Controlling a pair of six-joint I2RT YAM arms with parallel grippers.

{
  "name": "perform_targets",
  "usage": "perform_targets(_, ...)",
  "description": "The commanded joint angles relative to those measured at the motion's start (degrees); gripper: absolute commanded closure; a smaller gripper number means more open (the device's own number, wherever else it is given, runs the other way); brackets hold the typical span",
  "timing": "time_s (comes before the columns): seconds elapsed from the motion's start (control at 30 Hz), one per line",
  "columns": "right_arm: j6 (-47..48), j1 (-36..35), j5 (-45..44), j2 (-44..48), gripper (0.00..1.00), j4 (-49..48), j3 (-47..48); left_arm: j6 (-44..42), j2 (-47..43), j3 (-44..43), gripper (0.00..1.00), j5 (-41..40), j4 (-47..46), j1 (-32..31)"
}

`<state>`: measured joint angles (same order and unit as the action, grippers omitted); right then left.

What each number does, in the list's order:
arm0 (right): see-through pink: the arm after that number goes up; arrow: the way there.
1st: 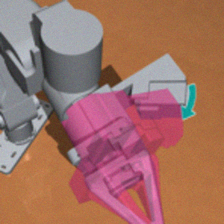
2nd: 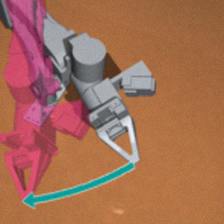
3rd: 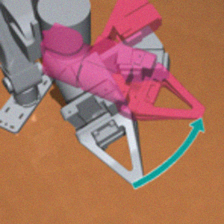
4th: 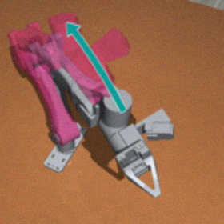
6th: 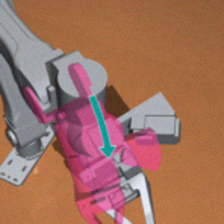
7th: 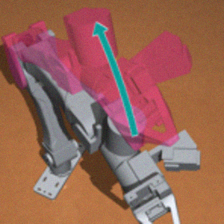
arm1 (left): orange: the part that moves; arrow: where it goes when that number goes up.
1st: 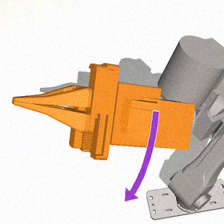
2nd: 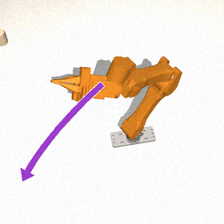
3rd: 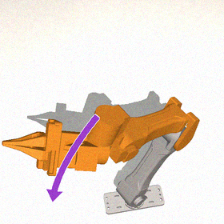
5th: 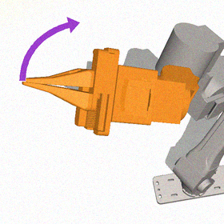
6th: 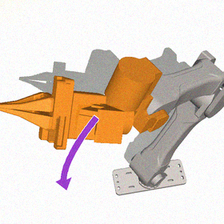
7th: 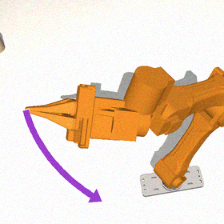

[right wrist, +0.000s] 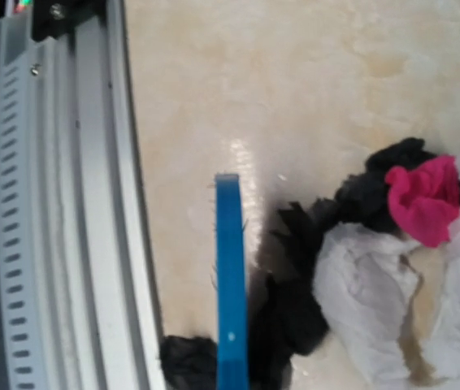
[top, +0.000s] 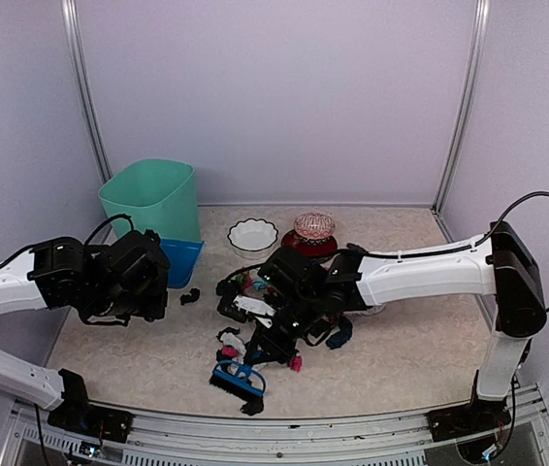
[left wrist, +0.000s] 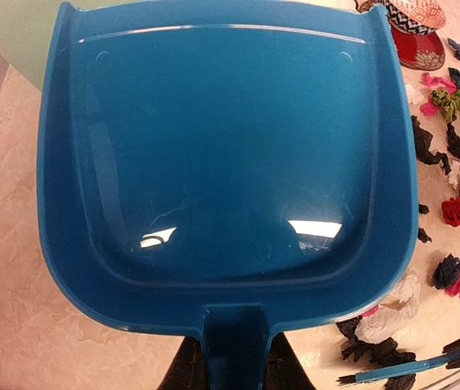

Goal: Sweep away the paper scraps from the table
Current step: Sweep the paper scraps at the center of the board.

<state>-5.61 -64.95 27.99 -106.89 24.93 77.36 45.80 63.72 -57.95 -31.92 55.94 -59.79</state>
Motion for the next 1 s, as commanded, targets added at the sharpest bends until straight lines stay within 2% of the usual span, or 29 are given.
perform_targets(0.0,-0.7,2.3,-5.2,-2.8,1.00,3.2,2.4,-1.6,-1.1,0.1,1.00,-0.4,-1.2,1.2)
perform_targets(0.37,-5.7,11.7,-17.9,0.5,1.00,4.0,1.2,-4.2,-0.7,0.8,1.00,2.0,-4.2,2.0)
perform_targets(0.97,-12.0,14.8,-19.7,16.6,1.00,-2.6,-5.4,-8.6,-6.3,2.4,1.00,12.2,-7.2,0.6)
